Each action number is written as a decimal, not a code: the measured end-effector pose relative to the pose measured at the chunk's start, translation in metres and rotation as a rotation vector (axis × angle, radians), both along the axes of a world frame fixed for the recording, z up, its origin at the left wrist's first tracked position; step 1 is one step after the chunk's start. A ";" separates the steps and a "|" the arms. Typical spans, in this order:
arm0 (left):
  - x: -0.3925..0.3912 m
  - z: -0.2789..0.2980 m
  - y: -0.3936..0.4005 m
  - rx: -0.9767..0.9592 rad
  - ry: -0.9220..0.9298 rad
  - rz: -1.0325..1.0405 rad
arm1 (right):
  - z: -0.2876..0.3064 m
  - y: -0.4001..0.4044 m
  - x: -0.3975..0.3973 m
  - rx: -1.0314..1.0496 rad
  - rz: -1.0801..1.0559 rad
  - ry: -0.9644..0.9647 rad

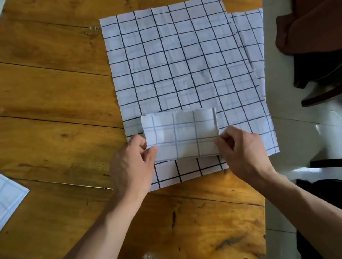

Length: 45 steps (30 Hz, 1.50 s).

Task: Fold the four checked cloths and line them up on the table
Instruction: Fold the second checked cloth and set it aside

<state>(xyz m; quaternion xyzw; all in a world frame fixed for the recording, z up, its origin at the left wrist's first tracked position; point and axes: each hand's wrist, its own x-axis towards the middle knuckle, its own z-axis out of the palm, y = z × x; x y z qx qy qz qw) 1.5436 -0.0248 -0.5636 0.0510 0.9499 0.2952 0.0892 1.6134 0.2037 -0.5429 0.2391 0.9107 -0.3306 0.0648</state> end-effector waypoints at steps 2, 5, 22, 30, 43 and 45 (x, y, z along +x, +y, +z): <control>0.000 -0.002 0.002 -0.022 0.019 0.013 | -0.001 0.002 -0.003 0.014 -0.004 -0.018; 0.000 -0.003 0.004 -0.043 0.017 0.037 | -0.004 0.002 -0.006 0.039 0.006 -0.044; -0.002 -0.007 0.010 -0.132 0.355 -0.361 | -0.017 -0.017 -0.022 0.260 0.640 0.218; -0.004 -0.003 0.028 -0.175 0.305 -0.535 | -0.034 -0.015 -0.022 0.287 0.831 0.038; -0.015 -0.012 0.030 -0.376 0.143 -0.692 | -0.035 -0.012 -0.026 0.364 0.737 -0.016; -0.017 -0.011 0.028 -0.383 0.118 -0.665 | -0.035 -0.010 -0.027 0.367 0.710 -0.029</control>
